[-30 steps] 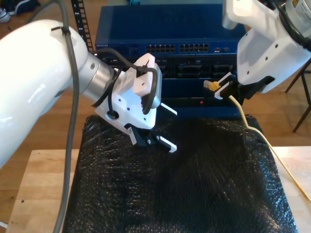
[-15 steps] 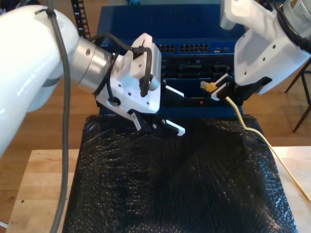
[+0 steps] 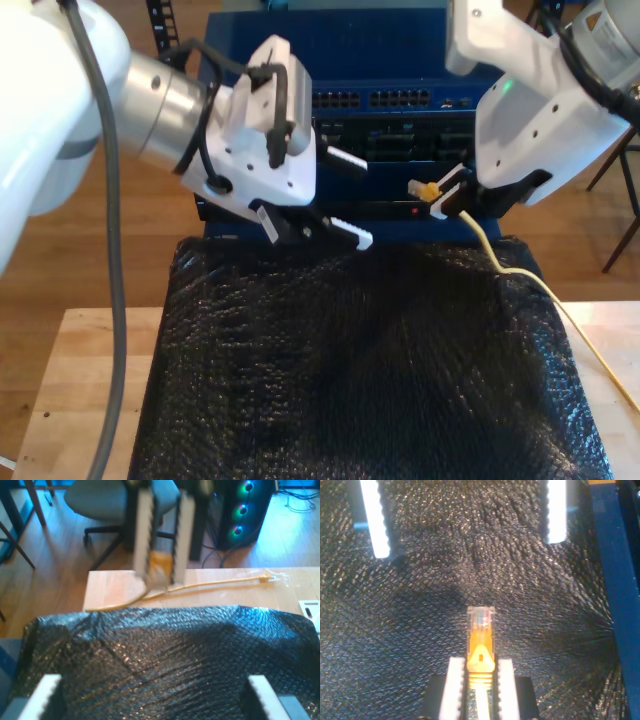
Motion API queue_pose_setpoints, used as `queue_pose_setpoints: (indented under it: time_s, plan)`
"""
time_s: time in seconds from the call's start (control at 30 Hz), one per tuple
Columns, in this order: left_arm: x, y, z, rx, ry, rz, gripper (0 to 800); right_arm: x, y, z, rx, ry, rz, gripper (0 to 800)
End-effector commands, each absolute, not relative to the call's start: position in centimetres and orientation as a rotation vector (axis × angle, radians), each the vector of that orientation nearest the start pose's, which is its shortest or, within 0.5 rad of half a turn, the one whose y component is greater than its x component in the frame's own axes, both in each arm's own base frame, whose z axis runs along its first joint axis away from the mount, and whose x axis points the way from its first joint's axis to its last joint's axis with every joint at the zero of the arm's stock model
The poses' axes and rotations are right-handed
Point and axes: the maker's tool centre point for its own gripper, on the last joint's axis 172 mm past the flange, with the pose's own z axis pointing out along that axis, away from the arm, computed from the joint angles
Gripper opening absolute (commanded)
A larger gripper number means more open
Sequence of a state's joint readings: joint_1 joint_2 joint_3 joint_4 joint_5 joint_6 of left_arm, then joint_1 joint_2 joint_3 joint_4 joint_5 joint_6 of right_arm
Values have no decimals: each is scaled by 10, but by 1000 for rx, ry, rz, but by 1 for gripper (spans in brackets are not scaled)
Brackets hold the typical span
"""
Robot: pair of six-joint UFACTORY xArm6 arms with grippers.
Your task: Grab the cable and plug it in
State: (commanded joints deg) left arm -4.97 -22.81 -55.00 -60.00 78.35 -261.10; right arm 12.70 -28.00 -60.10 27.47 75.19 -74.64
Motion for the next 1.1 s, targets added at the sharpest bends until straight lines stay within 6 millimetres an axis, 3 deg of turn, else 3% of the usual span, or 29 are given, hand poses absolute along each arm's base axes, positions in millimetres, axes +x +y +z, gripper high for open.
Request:
queue_pose_setpoints:
  time_s: [0.37, 1.1]
  plan:
    - [362, -262, 434, 1518, -1563, 957, 800, 357, 197, 383, -2075, -1845, -595, 2]
    - [353, -265, 424, 1493, -1556, 907, 794, 352, 206, 386, -2049, -1867, -597, 2]
